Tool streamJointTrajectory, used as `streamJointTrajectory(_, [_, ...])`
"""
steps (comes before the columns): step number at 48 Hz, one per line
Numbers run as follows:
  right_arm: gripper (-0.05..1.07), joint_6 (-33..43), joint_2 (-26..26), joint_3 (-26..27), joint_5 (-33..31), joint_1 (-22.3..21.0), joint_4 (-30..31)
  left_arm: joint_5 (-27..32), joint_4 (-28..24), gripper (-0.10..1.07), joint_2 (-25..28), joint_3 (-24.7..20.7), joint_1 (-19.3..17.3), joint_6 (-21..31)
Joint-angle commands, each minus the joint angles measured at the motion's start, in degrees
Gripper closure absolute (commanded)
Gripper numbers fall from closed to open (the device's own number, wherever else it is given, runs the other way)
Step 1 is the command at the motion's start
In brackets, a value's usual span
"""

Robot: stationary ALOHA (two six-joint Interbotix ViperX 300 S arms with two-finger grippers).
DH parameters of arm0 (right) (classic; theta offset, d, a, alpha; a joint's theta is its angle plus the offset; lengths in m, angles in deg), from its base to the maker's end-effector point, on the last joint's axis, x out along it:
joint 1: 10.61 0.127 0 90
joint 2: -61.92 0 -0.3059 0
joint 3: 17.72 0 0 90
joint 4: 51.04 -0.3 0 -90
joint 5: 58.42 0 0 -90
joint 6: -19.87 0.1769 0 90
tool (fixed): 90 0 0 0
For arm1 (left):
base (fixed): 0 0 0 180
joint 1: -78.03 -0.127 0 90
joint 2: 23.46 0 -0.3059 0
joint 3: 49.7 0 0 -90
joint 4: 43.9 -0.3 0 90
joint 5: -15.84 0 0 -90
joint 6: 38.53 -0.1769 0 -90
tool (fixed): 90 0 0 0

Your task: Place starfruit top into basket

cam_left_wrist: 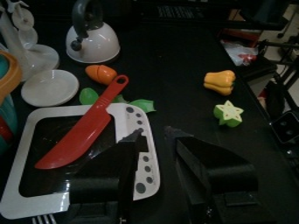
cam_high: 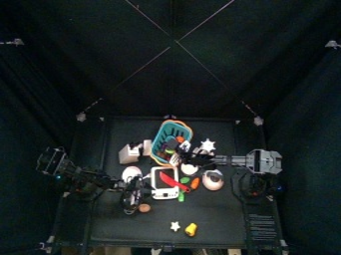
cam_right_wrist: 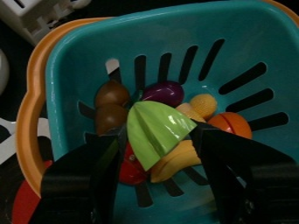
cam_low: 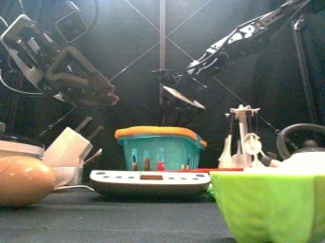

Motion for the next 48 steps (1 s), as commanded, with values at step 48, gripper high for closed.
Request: streamJointTrajectory(48, [0.01, 0.0, 2.7, -1.0, -1.0, -0.2, -2.5, -0.2, 0.0, 0.26, 0.6, -1.3, -0.9, 0.1])
